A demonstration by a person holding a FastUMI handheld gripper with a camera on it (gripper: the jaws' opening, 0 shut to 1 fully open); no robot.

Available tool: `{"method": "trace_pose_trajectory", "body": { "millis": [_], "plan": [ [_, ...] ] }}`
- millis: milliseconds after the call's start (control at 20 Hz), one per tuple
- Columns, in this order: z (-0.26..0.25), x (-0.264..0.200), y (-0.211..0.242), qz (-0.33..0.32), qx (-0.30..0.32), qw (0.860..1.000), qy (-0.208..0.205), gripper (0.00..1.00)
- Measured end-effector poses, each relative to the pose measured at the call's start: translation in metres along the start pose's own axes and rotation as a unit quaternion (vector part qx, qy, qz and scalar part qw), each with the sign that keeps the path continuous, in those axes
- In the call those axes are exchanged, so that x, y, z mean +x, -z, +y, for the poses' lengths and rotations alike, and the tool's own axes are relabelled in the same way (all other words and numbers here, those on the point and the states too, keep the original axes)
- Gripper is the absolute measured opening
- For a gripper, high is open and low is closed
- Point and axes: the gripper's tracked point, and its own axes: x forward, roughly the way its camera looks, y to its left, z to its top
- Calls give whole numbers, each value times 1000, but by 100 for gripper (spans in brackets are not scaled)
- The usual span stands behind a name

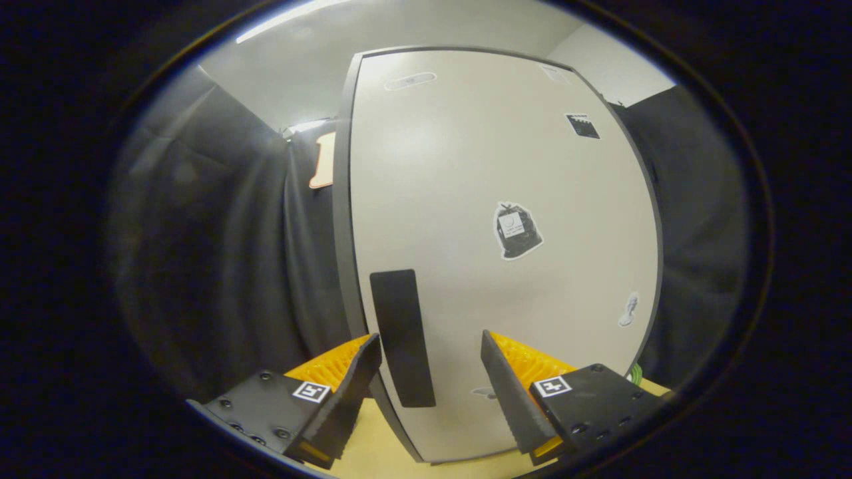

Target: Open the shoe cabinet door, grab the shoes and put them into the shoe cabinet, then close the shoe cabinet door.

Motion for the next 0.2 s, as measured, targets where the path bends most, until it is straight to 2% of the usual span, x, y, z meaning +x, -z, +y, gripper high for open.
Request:
{"method": "trace_pose_trajectory", "body": {
  "millis": [200],
  "plan": [
    [-4,-31,-7,-6,-4,999,-36,95]
  ]
}}
